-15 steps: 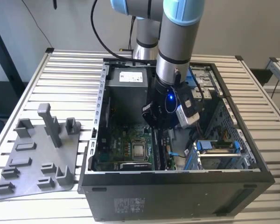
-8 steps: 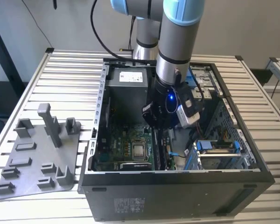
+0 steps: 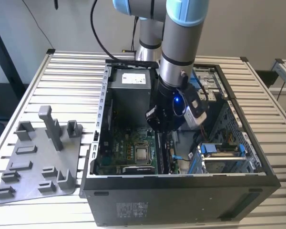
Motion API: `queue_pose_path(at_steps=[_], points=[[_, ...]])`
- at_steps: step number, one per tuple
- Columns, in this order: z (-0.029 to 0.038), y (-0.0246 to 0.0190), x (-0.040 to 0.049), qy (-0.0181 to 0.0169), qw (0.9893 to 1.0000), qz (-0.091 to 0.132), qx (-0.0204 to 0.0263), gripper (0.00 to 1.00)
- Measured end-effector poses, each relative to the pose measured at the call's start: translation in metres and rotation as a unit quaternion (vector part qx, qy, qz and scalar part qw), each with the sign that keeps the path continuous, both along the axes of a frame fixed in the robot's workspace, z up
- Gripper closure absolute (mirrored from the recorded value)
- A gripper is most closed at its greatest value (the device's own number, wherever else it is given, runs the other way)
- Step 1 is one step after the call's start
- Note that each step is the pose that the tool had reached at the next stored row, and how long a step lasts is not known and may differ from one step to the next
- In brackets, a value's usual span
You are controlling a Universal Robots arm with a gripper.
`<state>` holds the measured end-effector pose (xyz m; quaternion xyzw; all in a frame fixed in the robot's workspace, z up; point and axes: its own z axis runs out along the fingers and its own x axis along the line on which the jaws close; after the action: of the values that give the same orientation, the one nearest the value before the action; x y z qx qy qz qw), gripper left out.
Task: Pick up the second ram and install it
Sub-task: 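Press down the second ram until it locks into place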
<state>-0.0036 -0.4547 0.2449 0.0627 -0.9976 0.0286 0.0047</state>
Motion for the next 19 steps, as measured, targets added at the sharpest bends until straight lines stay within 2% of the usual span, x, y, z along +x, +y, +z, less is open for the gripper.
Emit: queue_pose_path(at_steps=[3,5,6,8,10,14,17,19], points=[[-0.0003,-0.0001,-0.0001,-0.0001,0.9998,0.019,0.0047,0.89],[-0.0005,-0.0001,0.0,-0.0001,0.9995,0.029,0.0139,0.89],[-0.0006,-0.0001,-0.0001,0.0002,0.9993,0.034,0.0168,0.89],[-0.0009,0.0,-0.0001,0.0005,0.9988,0.046,0.0183,0.89],[-0.0013,0.0,-0.0001,0.0009,0.9978,0.064,0.0183,0.89],[-0.0017,-0.0001,-0.0001,0.0016,0.9948,0.1,0.0182,0.89],[-0.002,0.0,-0.0001,0.0021,0.9917,0.127,0.0179,0.89],[-0.0024,0.0,-0.0001,0.0024,0.9893,0.145,0.0175,0.89]])
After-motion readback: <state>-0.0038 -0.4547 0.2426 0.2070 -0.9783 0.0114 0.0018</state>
